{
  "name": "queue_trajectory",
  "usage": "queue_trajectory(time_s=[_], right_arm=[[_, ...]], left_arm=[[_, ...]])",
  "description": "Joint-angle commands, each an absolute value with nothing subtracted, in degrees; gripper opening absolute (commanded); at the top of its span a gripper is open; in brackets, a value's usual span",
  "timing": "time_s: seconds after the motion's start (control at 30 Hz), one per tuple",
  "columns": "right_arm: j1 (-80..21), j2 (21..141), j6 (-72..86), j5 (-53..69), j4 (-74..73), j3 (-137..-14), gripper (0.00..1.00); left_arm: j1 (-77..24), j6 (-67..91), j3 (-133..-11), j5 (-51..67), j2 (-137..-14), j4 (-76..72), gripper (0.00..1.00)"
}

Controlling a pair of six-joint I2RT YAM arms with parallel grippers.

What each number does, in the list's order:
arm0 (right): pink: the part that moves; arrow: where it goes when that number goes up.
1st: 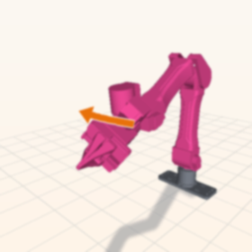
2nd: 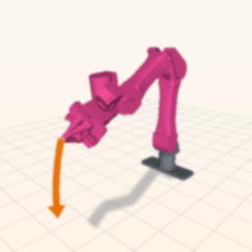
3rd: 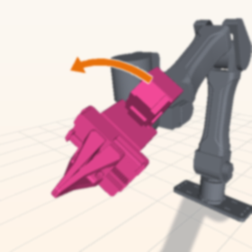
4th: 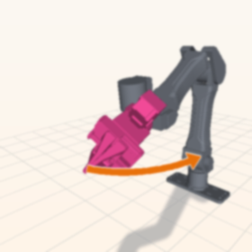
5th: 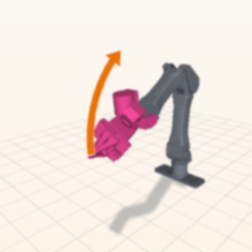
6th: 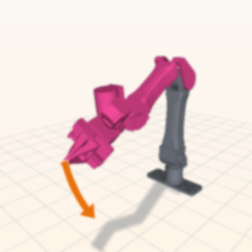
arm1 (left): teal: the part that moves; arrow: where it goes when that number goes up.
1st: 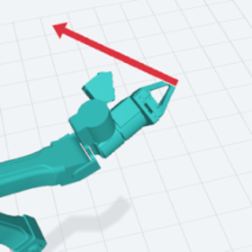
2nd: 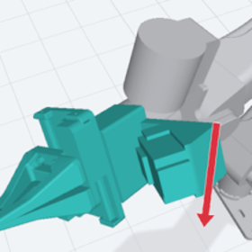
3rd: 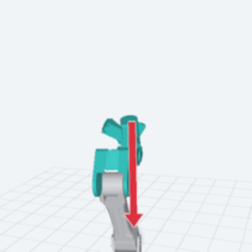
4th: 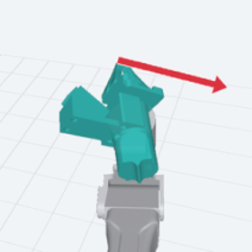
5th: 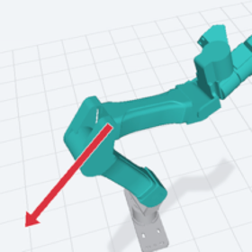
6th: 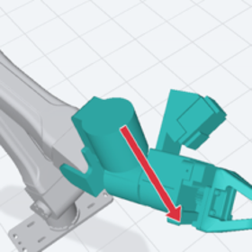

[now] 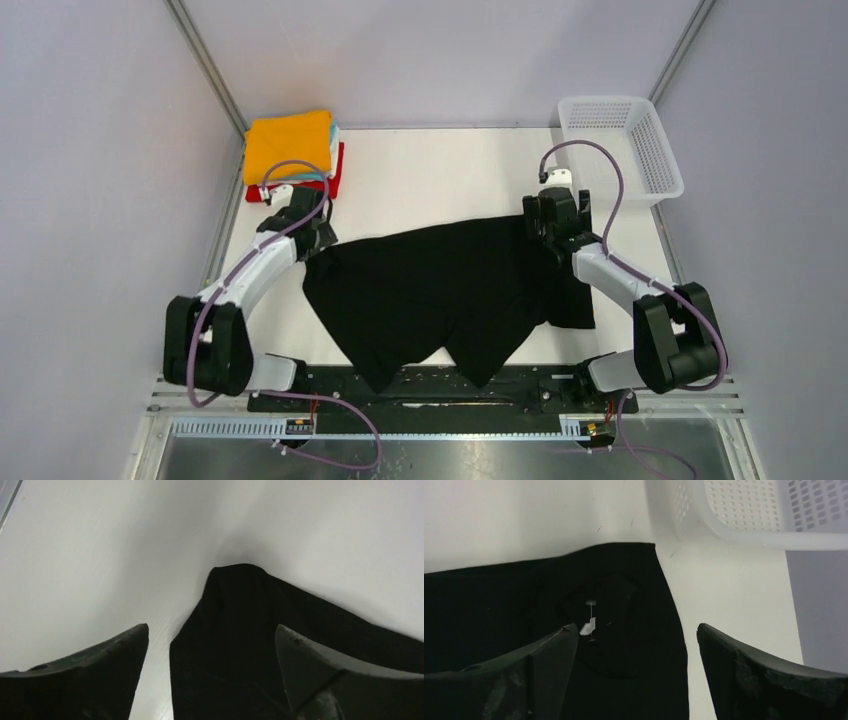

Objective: Fold and stack the t-shirts
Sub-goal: Flatten out the tshirt

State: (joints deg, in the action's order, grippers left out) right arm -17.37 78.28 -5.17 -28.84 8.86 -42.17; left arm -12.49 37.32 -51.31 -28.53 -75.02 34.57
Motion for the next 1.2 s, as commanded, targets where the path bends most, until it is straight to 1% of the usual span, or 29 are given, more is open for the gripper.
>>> queue_trajectory(time_s=[0.0, 0.1, 0.23, 0.37, 0.43, 0.47, 0.53, 0.6, 0.7, 0.8, 0.87, 1.0, 1.17], right_arm=[[-17.05, 78.61, 2.95, -28.02, 7.45, -51.08, 0.99], [-17.05, 75.50, 4.82, -24.01, 5.10, -50.38, 0.99], [-17.05, 66.76, 10.70, -16.16, 2.34, -45.80, 0.99], [-17.05, 58.67, 17.93, -2.63, 1.60, -39.60, 0.99], [-17.17, 56.58, 22.58, 7.18, 0.42, -37.33, 0.99], [-17.68, 56.16, 24.52, 9.58, -1.75, -36.29, 1.00], [-20.25, 56.29, 26.14, 11.42, -3.52, -34.48, 1.00], [-23.63, 57.25, 27.78, 10.68, -3.18, -32.54, 0.99], [-26.28, 61.63, 30.40, 10.07, -2.16, -30.96, 1.00], [-26.46, 67.57, 32.19, 9.54, -1.88, -31.06, 0.99], [-26.46, 70.82, 33.35, 6.35, -2.02, -31.41, 0.99], [-24.80, 76.79, 33.73, 0.54, -4.79, -34.66, 0.99], [-17.81, 83.84, 34.89, 2.26, -6.78, -38.60, 1.00]], left_arm=[[-8.97, 38.39, -59.57, -26.68, -77.65, 33.95, 0.99], [-8.96, 37.98, -60.13, -23.68, -75.93, 33.67, 0.99], [-8.96, 37.88, -56.88, -18.31, -71.30, 32.46, 0.99], [-8.94, 37.92, -49.73, -8.96, -64.55, 27.42, 0.99], [-9.04, 38.72, -45.77, -2.83, -61.73, 23.40, 0.99], [-9.12, 39.23, -43.98, 1.37, -60.89, 21.03, 0.99], [-9.90, 40.98, -40.25, 9.24, -60.92, 15.97, 0.99], [-12.85, 41.70, -39.08, 12.46, -63.14, 12.24, 0.99], [-16.92, 41.58, -40.44, 9.86, -69.11, 12.24, 0.99], [-17.02, 42.01, -41.25, 8.40, -74.66, 12.00, 0.99], [-16.79, 41.57, -42.27, 5.14, -76.86, 13.32, 0.99], [-14.02, 40.56, -43.75, 2.50, -80.21, 15.33, 0.99], [-8.50, 39.90, -45.37, -1.73, -84.24, 18.37, 0.99]])
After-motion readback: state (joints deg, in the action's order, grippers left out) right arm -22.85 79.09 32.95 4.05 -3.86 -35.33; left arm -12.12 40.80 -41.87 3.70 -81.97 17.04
